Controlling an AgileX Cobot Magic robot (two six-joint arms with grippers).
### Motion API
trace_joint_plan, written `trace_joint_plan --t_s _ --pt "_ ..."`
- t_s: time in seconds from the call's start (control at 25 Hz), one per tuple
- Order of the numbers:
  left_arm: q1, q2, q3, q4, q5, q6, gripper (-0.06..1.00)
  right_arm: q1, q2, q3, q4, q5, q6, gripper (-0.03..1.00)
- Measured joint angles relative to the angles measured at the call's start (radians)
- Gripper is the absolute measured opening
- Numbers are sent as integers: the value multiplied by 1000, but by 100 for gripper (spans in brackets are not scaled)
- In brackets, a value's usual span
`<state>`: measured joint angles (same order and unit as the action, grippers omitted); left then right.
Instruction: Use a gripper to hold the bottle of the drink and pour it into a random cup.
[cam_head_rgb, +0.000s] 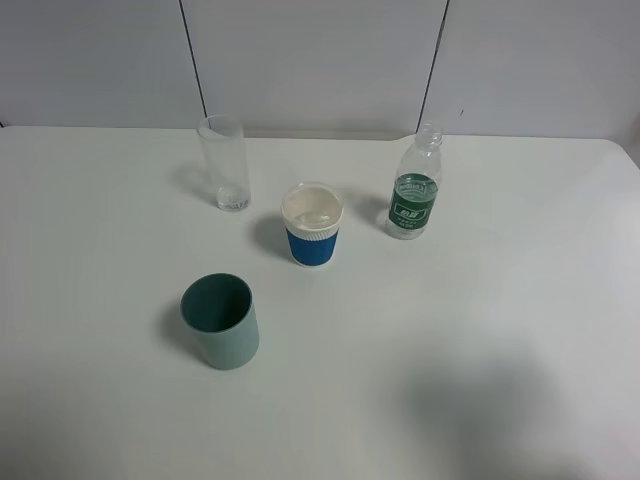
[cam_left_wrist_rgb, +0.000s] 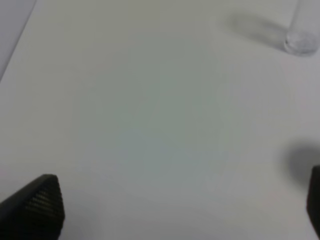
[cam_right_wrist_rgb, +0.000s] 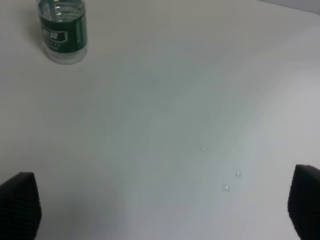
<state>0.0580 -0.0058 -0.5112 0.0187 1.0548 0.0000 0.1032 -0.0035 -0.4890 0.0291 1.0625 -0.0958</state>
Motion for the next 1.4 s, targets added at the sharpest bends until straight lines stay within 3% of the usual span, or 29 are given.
trace_joint_plan --t_s 0.32,1.4 --pt "0 0 0 0 0 0 98 -148 0 0 0 0 0 99" --pt "0 0 0 0 0 0 98 -155 0 0 0 0 0 99"
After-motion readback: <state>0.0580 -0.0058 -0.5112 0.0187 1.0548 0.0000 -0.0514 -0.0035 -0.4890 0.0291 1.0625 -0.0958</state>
